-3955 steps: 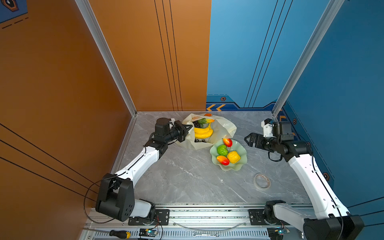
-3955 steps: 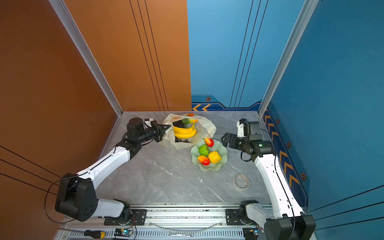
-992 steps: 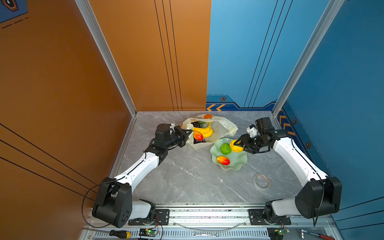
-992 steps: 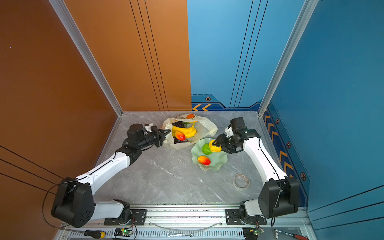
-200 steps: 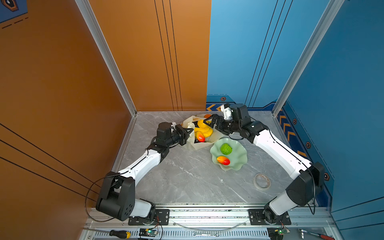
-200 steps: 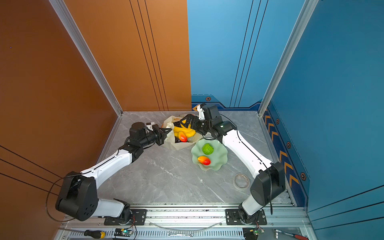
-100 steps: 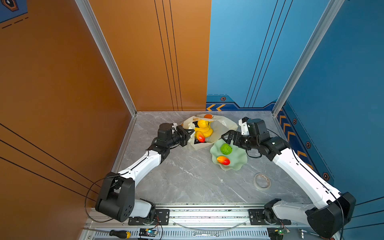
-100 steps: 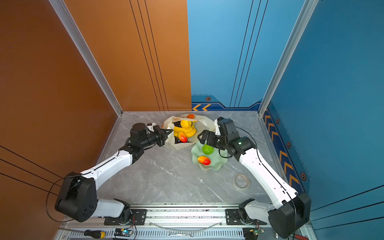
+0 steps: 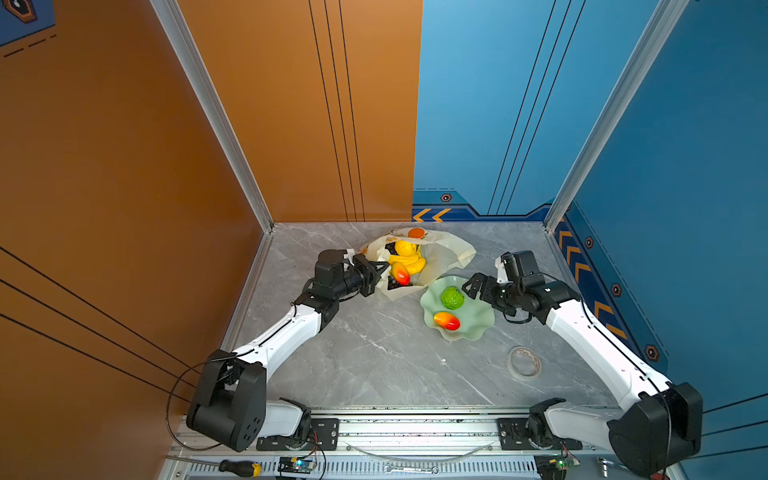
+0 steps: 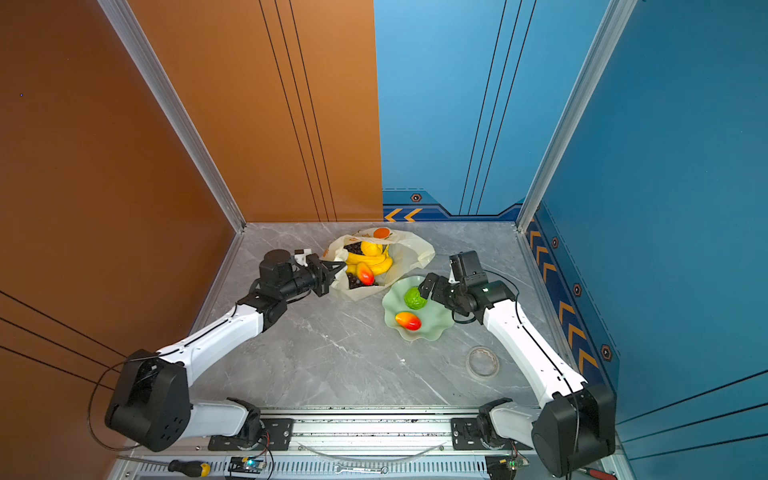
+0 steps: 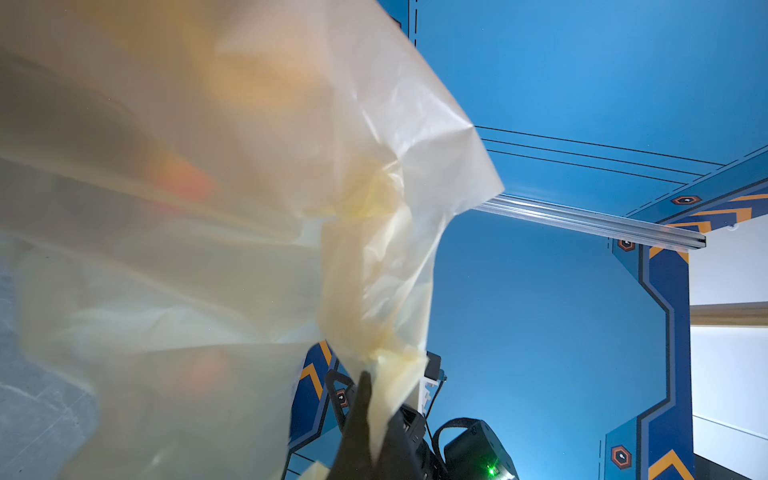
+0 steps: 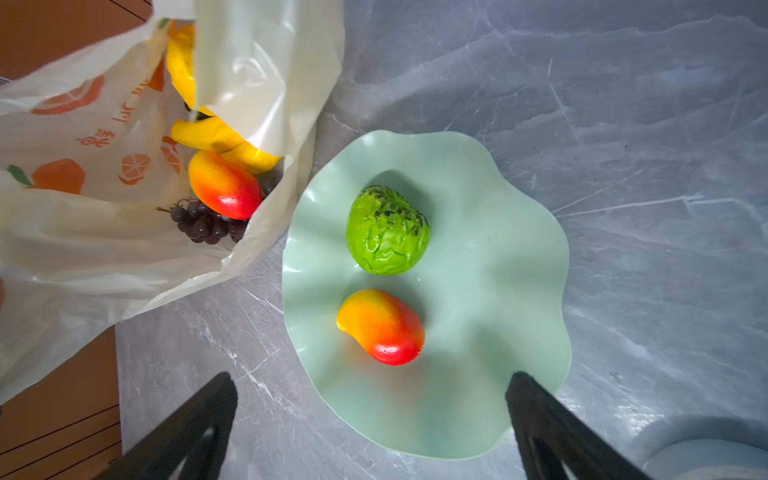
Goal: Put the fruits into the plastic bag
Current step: 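Raise the right gripper out of the bag and move it over the dish, then lower the right gripper onto the green melon in the dish and close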
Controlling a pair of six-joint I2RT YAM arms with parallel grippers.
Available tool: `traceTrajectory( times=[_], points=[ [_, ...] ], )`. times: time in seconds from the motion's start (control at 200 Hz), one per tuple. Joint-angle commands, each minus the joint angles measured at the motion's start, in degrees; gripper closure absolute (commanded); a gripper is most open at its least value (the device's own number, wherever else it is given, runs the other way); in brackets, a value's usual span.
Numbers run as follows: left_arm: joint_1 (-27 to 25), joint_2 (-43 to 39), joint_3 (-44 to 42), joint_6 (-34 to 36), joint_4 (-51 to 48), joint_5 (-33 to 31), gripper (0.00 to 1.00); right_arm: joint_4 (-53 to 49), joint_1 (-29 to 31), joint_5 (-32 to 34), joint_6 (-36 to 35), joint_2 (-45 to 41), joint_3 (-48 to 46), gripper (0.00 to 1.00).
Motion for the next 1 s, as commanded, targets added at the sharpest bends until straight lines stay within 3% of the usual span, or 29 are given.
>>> traceTrajectory(
  times=[0.0, 0.22, 0.546, 0.996],
  points=[
    [-0.47, -1.09, -0.51, 0.26, 0.75, -0.94, 1.0, -1.38, -0.51, -1.42, -1.83, 3.15, -0.68, 0.0],
    [-0.72, -0.57, 0.03, 0.36, 0.54, -0.85, 1.0, 2.19, -0.38, -2.46, -0.28, 8.45, -0.45, 0.0],
    [-0.82, -0.24, 0.2, 0.26, 0.58, -0.93, 1.0, 8.68, 2.49, -2.67, 8.46, 16.21, 0.94, 0.03],
    [-0.68, 2.01, 2.03, 0.26, 0.71, -0.5, 1.0, 12.53, 2.96, 1.52, 12.68, 22.98, 3.49, 0.06]
  ],
)
